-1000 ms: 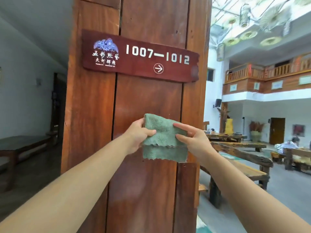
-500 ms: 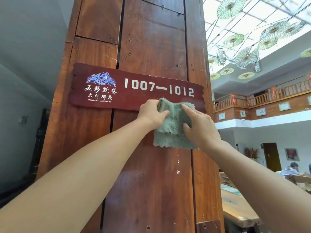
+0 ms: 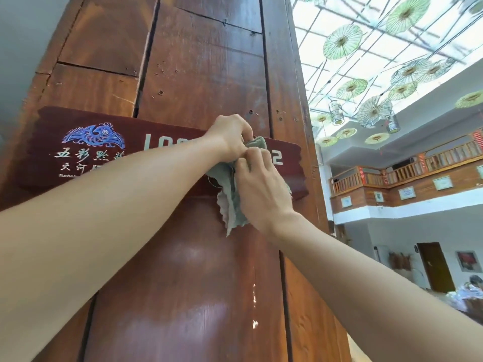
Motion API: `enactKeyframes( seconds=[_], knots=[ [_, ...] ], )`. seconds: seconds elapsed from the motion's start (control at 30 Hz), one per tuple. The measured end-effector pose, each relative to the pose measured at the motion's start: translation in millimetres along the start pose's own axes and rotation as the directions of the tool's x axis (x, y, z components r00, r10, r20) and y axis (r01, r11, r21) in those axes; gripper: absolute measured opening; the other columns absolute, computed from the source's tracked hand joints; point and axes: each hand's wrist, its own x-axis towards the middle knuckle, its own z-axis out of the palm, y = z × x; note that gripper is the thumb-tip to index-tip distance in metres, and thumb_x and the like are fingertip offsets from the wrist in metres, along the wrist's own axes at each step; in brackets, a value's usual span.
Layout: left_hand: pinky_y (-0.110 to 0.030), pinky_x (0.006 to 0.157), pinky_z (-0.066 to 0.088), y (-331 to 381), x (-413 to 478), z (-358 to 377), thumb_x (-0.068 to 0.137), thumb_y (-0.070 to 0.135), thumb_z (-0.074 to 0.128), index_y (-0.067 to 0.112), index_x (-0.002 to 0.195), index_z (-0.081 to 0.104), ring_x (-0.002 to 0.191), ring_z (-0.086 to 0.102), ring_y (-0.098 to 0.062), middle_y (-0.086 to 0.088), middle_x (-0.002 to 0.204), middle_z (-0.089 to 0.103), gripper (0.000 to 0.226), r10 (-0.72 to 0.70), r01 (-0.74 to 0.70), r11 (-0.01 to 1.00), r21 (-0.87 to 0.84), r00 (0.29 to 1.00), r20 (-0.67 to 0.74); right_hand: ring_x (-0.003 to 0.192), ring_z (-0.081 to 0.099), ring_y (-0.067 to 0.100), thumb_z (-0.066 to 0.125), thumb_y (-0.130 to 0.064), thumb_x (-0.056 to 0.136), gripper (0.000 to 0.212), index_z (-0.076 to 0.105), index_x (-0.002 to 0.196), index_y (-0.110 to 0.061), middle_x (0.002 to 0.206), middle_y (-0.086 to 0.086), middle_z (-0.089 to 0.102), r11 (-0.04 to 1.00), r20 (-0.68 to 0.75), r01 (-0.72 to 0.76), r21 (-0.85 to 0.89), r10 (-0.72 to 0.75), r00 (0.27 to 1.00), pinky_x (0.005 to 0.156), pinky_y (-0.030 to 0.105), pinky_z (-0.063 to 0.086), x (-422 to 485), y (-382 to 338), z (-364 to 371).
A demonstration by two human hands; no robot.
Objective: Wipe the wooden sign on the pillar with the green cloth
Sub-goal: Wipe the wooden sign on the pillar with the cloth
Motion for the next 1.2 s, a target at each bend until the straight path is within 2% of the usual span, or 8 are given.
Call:
enactKeyframes(
  seconds=[0.2, 0.33, 0.47, 0.6, 0.7, 0.87, 1.1, 1.2],
  knots=[
    [-0.038, 0.083, 0.054, 7.7, 17.7, 9.4, 0.086, 0.025, 0.069, 0.028, 0.103, 0.076, 0.099, 0.065, -0.026, 0.0, 0.104, 0.07, 0.018, 0.096, -0.066, 0.975, 0.214, 0.986, -0.133, 0.135, 0.035, 0.045, 0.048, -0.029, 0.094, 0.05, 0.048, 0.133, 0.003, 0.142, 0.027, 0.036, 0.92, -0.024, -0.171, 0.352, 0.191, 0.981, 0.114, 0.052, 0.034, 12.1, -3.2, 38.0],
    [-0.046, 0.091, 0.05, -0.8, 1.8, 10.9, 0.1, 0.043, 0.044, 0.017, 0.105, 0.072, 0.105, 0.061, -0.031, -0.008, 0.106, 0.069, 0.039, 0.137, -0.089, 0.972, 0.218, 0.967, -0.216, 0.153, -0.003, 0.044, 0.023, -0.068, 0.094, 0.077, 0.023, 0.158, -0.025, 0.164, 0.026, 0.005, 0.931, 0.092, -0.24, 0.275, 0.223, 0.971, 0.125, 0.053, -0.001, 25.2, 1.7, 52.8],
    [-0.049, 0.094, 0.042, -42.3, -36.5, -0.8, 0.1, 0.046, 0.029, 0.015, 0.118, 0.063, 0.113, 0.053, -0.039, -0.016, 0.12, 0.063, 0.05, 0.199, 0.017, 0.931, 0.366, 0.815, -0.544, 0.154, -0.02, 0.035, 0.007, -0.078, 0.088, 0.085, -0.007, 0.16, -0.036, 0.169, 0.009, -0.016, 0.945, 0.165, -0.229, 0.232, 0.194, 0.967, 0.122, 0.052, -0.016, 37.1, 33.3, 58.0],
    [-0.053, 0.097, 0.039, -110.9, -74.5, -38.8, 0.099, 0.049, 0.035, 0.011, 0.131, 0.054, 0.12, 0.05, -0.044, -0.021, 0.134, 0.055, 0.053, 0.2, 0.195, 0.869, 0.454, 0.703, -0.683, 0.156, -0.006, 0.024, 0.012, -0.066, 0.094, 0.077, 0.011, 0.161, -0.027, 0.171, -0.003, 0.007, 0.85, 0.216, -0.294, 0.437, 0.218, 0.952, 0.123, 0.047, -0.007, 55.9, 62.3, 51.0],
    [-0.059, 0.108, 0.032, -155.3, -119.6, -42.2, 0.096, 0.055, 0.034, 0.005, 0.14, 0.044, 0.133, 0.04, -0.049, -0.029, 0.147, 0.042, 0.067, -0.062, 0.428, 0.848, 0.313, 0.666, -0.743, 0.149, 0.022, 0.03, 0.027, -0.051, 0.101, 0.06, 0.032, 0.155, -0.027, 0.159, 0.004, 0.034, 0.948, 0.003, -0.215, 0.235, 0.22, 0.975, 0.12, 0.05, 0.014, 58.1, 65.3, 53.2],
    [-0.059, 0.12, 0.01, -180.2, -176.6, -7.6, 0.095, 0.061, 0.025, 0.009, 0.155, 0.021, 0.151, 0.014, -0.043, -0.026, 0.163, 0.019, 0.08, -0.137, 0.51, 0.742, 0.434, 0.75, -0.648, 0.155, -0.01, 0.036, 0.013, -0.07, 0.091, 0.077, 0.0, 0.16, -0.037, 0.171, 0.008, -0.004, 0.945, 0.084, -0.298, 0.137, 0.288, 0.954, 0.121, 0.061, -0.011, 49.5, 53.2, 68.5],
    [-0.056, 0.123, 0.007, -177.7, -181.1, -8.5, 0.095, 0.063, 0.023, 0.012, 0.158, 0.016, 0.154, 0.008, -0.038, -0.021, 0.167, 0.014, 0.082, -0.149, 0.495, 0.746, 0.445, 0.776, -0.612, 0.154, -0.018, 0.032, 0.007, -0.089, 0.082, 0.086, -0.008, 0.156, -0.049, 0.17, 0.004, -0.011, 0.989, 0.101, -0.117, 0.089, 0.108, 0.989, 0.121, 0.056, -0.012, 13.9, 37.9, 65.8],
    [-0.057, 0.122, 0.009, -181.2, -184.9, -11.2, 0.095, 0.064, 0.025, 0.011, 0.158, 0.016, 0.153, 0.009, -0.04, -0.022, 0.166, 0.015, 0.083, -0.121, 0.469, 0.741, 0.481, 0.798, -0.59, 0.154, -0.019, 0.03, 0.009, -0.084, 0.086, 0.084, -0.009, 0.157, -0.044, 0.17, 0.005, -0.014, 0.958, 0.154, -0.281, 0.06, 0.27, 0.951, 0.123, 0.055, -0.009, 5.4, 67.8, 64.2]
  ],
)
